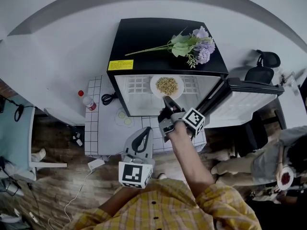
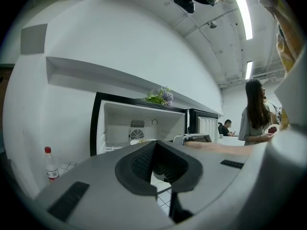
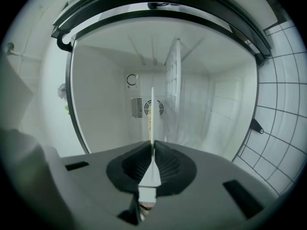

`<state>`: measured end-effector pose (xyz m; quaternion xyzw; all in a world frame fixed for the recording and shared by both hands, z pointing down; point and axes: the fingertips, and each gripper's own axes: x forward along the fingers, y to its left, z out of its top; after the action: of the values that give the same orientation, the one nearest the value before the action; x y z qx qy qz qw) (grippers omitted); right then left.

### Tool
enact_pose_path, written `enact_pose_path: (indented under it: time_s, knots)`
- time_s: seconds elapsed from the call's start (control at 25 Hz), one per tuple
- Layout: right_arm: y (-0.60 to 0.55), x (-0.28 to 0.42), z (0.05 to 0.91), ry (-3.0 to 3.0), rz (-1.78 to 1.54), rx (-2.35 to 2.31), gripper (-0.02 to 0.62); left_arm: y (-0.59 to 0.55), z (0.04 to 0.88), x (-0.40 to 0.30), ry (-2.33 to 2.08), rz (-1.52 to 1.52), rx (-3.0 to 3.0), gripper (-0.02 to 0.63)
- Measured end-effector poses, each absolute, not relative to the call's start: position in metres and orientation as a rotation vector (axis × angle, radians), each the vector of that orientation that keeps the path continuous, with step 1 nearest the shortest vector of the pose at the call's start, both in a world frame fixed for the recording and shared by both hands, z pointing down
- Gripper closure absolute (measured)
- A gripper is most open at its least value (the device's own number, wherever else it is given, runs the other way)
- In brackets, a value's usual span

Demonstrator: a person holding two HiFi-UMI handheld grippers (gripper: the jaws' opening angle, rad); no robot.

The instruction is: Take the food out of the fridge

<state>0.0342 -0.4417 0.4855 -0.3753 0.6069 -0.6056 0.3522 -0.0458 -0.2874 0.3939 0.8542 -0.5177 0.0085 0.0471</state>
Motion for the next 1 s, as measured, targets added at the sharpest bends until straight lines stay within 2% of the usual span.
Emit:
enact_pose_path:
  time_s: [1.0]
  knots:
    - [-0.330,0.038,0.436,1.705,-1.537,-0.864,0.575,-0.256,0.385,-0.046,-1.638,-0.009,2.576,0.598]
